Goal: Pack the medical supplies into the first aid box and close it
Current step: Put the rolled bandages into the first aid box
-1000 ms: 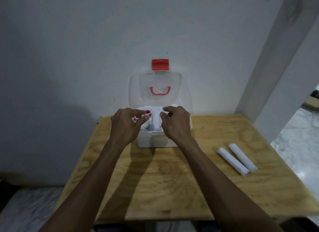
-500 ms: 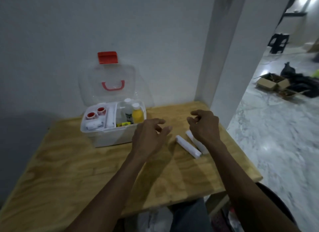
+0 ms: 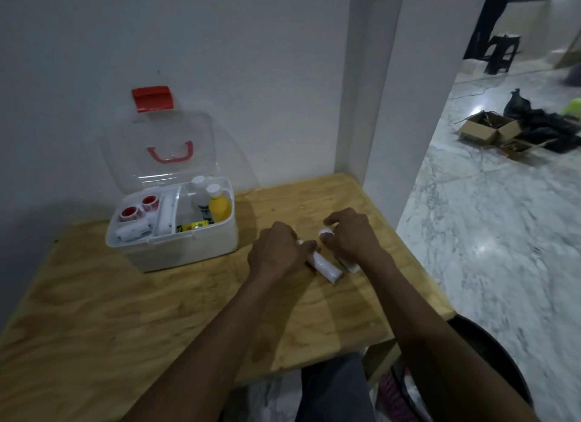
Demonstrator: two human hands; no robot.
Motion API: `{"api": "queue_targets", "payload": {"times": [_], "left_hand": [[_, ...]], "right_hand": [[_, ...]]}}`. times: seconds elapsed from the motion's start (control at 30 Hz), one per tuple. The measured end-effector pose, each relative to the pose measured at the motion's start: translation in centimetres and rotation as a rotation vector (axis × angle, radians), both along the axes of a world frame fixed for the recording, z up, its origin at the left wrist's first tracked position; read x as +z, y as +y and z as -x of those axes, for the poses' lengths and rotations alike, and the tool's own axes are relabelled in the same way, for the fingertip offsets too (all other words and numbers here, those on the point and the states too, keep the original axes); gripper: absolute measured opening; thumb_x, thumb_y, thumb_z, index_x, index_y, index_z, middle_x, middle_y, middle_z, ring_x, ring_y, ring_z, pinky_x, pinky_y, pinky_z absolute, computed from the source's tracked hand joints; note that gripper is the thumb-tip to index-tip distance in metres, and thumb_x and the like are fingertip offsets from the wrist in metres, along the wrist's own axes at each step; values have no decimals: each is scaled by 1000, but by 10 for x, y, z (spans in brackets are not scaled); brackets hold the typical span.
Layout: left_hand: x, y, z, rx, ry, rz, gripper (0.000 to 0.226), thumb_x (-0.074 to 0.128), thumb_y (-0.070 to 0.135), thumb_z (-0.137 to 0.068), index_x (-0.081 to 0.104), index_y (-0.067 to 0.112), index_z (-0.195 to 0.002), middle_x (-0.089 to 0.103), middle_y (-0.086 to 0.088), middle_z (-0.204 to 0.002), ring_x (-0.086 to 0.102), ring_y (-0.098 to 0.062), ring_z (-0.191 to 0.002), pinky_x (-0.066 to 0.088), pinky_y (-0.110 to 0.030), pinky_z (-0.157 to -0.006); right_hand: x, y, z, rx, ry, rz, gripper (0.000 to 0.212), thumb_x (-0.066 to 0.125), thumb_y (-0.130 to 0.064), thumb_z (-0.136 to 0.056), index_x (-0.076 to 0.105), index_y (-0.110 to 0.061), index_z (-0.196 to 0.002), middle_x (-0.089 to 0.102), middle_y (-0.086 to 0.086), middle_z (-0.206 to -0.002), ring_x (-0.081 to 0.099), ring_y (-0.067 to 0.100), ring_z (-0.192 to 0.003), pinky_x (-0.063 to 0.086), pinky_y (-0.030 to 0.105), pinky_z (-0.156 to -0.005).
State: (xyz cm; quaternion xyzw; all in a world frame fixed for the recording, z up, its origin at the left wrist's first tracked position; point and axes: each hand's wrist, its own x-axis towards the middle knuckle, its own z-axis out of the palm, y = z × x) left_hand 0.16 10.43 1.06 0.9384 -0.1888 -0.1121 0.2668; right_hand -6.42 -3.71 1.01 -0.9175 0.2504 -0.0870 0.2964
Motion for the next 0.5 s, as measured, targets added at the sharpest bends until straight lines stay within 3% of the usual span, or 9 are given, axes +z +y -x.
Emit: {"api": "queue_targets", "payload": {"times": [0.1,0.2,0.4,0.5], "left_hand": [[1,-9,0,-9,14,-10,50,65,69,-65,73,22,-82,70,-2,-79,67,-24,-70,54,-33,-59],[1,-16,0,-19,39,-14,54,62,67,-55,72,19,-78,69,-4,-68,67,-27,-59,61,-41,-59],[5,-17,1,11,57,53,25,72,44,-63,75,23,-76,73,-1,-72,70,-24,-62,62,-42,-61],[11,-8,2,58,2,115,16,76,41,-71,74,28,-80,71,6,-83,69,-21,-75,61,-39,-67]], "right_hand": [[-2,-8,3,22,5,30,37,63,-25,-90,64,-8,-123,55,9,-132,55,25,-119,44,29,-90],[-4,-13,3,28,11,16,36,64,-25,-89,64,-10,-122,57,8,-130,57,23,-115,41,24,-82],[-6,-18,7,31,-74,-23,31,65,-29,-86,69,-16,-114,64,9,-120,62,20,-107,43,22,-79],[1,-15,9,2,-177,-28,29,68,-28,-85,71,-17,-111,68,5,-112,62,11,-94,41,13,-70]]}}
